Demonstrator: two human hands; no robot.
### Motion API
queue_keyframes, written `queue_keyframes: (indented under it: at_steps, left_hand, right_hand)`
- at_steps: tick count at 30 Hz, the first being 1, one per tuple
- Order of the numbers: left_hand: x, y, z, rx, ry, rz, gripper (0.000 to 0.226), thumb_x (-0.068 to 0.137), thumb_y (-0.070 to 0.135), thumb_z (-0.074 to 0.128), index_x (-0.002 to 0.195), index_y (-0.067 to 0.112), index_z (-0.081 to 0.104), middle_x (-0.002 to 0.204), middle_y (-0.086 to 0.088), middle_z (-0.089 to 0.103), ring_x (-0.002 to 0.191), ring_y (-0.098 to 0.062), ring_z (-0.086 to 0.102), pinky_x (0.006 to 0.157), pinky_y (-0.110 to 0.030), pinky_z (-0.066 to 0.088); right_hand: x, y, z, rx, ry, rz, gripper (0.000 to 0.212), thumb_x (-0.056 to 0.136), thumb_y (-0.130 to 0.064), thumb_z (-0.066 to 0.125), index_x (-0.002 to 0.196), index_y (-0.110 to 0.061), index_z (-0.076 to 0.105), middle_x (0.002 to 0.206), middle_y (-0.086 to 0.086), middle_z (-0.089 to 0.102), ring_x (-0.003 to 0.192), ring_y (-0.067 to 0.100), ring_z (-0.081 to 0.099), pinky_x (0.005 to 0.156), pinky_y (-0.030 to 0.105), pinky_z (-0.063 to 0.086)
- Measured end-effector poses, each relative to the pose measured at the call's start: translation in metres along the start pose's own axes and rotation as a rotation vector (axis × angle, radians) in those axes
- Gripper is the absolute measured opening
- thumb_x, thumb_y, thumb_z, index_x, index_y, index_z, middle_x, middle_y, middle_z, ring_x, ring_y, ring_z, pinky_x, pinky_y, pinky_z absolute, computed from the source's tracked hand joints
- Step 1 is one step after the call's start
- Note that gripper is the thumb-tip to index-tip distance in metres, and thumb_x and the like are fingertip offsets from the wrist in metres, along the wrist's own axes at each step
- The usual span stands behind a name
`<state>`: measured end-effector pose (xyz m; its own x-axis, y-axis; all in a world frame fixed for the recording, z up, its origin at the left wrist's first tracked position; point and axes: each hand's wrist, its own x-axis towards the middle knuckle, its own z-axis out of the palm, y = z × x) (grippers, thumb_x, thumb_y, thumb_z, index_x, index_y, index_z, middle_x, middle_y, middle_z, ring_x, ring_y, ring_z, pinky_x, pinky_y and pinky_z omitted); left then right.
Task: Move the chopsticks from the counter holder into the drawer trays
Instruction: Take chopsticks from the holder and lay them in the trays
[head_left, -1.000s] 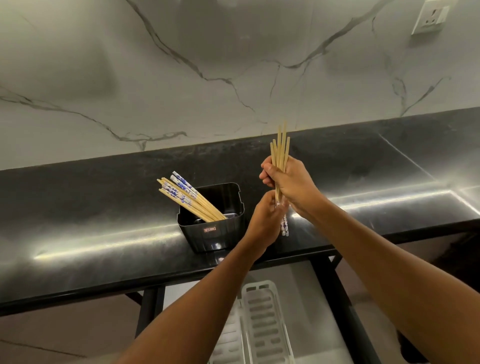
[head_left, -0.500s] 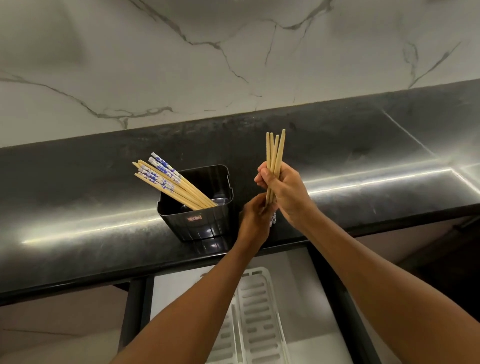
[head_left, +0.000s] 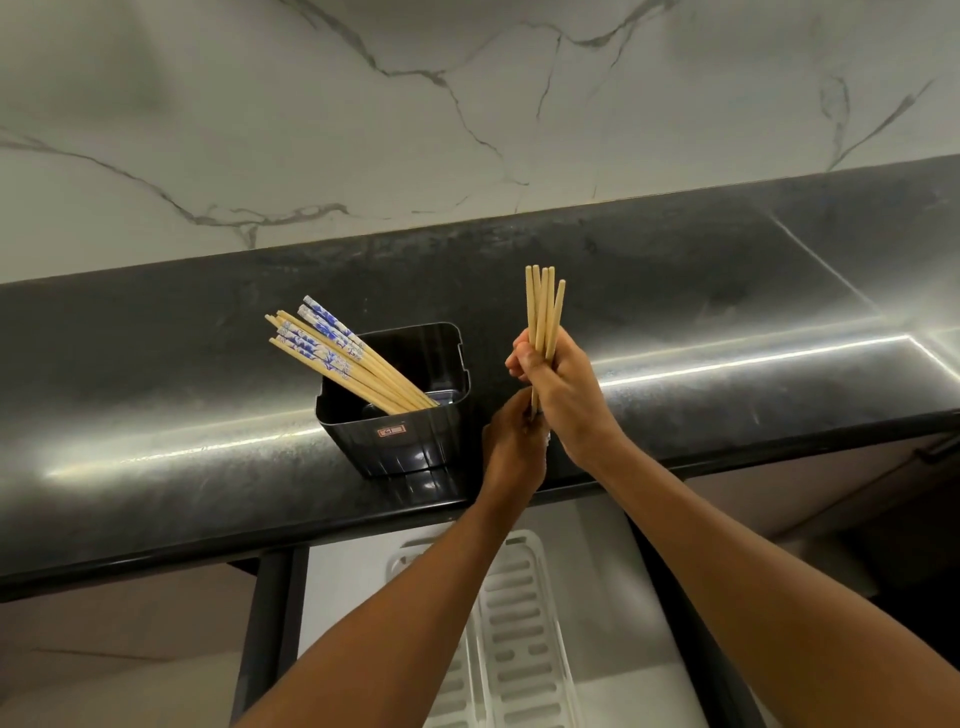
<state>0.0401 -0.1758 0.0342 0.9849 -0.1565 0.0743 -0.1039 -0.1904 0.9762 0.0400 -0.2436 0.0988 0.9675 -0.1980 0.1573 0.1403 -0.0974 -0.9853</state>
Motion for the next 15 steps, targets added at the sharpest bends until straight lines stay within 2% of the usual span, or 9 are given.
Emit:
queue_keyframes:
  at_steps: [1,4,7,9,11,12,15]
  left_hand:
    - [-0.001,-0.002,0.0,0.002,-0.011,-0.013,0.024,0.098,0.007,0.046,0.076,0.01,0.057,0.066,-0.011,0.057,0.058,-0.022,0.052,0.056,-0.036,0.046]
    - [-0.001,-0.005,-0.005,0.015,-0.084,-0.035,0.019,0.097,0.01,0.047,0.084,0.001,0.058,0.072,-0.021,0.06,0.061,-0.026,0.053,0.056,-0.038,0.046]
    - [-0.006,0.003,-0.022,-0.004,-0.189,-0.013,0.01,0.095,0.009,0.052,0.09,0.008,0.061,0.071,-0.011,0.058,0.06,-0.013,0.052,0.056,-0.025,0.045]
    - [-0.014,0.01,-0.032,0.004,-0.245,0.03,0.014,0.095,0.008,0.054,0.094,0.02,0.06,0.077,-0.01,0.062,0.066,-0.019,0.057,0.064,-0.027,0.051]
    - [-0.027,0.015,-0.041,0.015,-0.271,0.036,0.017,0.095,0.011,0.054,0.095,0.028,0.059,0.091,-0.016,0.067,0.082,-0.029,0.063,0.077,-0.035,0.055]
    - [-0.037,0.017,-0.044,0.014,-0.278,0.025,0.016,0.095,0.013,0.054,0.094,0.029,0.059,0.094,-0.018,0.068,0.087,-0.031,0.064,0.079,-0.037,0.055]
    - [-0.071,0.011,-0.053,0.031,-0.289,-0.039,0.011,0.095,0.017,0.055,0.09,0.026,0.059,0.088,-0.015,0.067,0.084,-0.032,0.064,0.077,-0.04,0.055]
  right_hand:
    - [-0.001,0.002,0.001,-0.003,0.001,0.009,0.013,0.099,-0.016,0.045,0.097,-0.008,0.055,0.084,0.005,0.06,0.077,0.005,0.057,0.078,0.018,0.051]
    - [0.0,0.003,0.001,-0.018,-0.001,0.027,0.017,0.1,-0.017,0.044,0.096,-0.005,0.055,0.082,0.006,0.059,0.072,0.003,0.057,0.072,0.015,0.05]
    - [-0.002,-0.003,-0.003,0.004,-0.006,0.066,0.018,0.101,-0.019,0.042,0.094,-0.007,0.053,0.075,0.002,0.058,0.065,0.002,0.056,0.067,0.017,0.049]
    - [-0.005,-0.01,-0.004,0.023,-0.028,0.082,0.018,0.101,-0.021,0.042,0.094,-0.008,0.053,0.074,0.001,0.059,0.064,0.003,0.056,0.066,0.019,0.048]
    - [-0.014,-0.018,-0.001,0.031,-0.059,0.105,0.017,0.101,-0.021,0.042,0.095,-0.009,0.053,0.075,0.002,0.06,0.068,0.008,0.058,0.068,0.022,0.05]
    - [-0.021,-0.022,0.001,0.034,-0.073,0.126,0.017,0.101,-0.021,0.043,0.096,-0.009,0.054,0.075,0.003,0.061,0.07,0.01,0.059,0.07,0.023,0.051]
    - [-0.051,-0.025,0.008,0.066,-0.116,0.234,0.016,0.099,-0.021,0.045,0.096,-0.01,0.057,0.079,0.005,0.063,0.075,0.015,0.063,0.074,0.025,0.055]
